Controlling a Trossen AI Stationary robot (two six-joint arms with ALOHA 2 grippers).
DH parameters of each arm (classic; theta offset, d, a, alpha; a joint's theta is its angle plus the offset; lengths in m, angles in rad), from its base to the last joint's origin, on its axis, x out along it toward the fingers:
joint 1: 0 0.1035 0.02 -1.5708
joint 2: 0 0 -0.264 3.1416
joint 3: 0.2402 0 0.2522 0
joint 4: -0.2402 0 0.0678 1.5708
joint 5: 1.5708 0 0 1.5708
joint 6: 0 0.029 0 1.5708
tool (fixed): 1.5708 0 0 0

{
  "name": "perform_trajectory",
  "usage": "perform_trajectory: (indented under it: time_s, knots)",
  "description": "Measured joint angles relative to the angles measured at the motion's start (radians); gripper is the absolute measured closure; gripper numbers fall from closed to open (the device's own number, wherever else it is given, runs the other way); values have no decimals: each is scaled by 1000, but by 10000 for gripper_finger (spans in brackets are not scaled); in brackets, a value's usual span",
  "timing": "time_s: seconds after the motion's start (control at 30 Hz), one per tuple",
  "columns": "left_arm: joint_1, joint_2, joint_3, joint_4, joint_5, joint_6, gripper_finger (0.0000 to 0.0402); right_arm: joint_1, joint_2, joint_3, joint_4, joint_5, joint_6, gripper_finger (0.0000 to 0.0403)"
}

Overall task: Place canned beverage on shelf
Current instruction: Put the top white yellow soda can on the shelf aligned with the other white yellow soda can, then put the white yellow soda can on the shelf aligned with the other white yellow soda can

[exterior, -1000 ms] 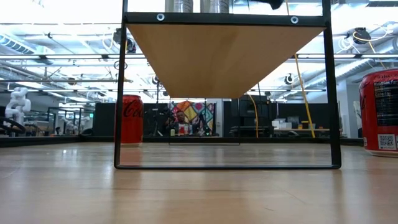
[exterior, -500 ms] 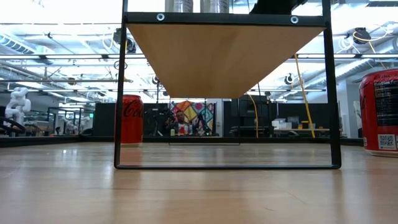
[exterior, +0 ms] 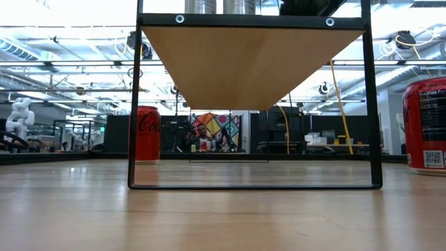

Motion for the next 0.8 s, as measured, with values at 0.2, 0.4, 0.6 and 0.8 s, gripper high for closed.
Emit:
perform_trajectory:
  time_s: [0.2,0.4,0.6,0.8]
  knots:
    - [0,0,0,0,0,-1,8,-2,-1,0,33,-3,-6,402]
    - [0,0,0,-6,0,-1,8,-2,-1,0,29,-3,-6,403]
    - [0,0,0,-16,0,-2,8,-2,-2,0,27,-3,-2,403]
    - [-3,0,0,-22,1,-13,8,20,-65,19,-77,17,118,403]
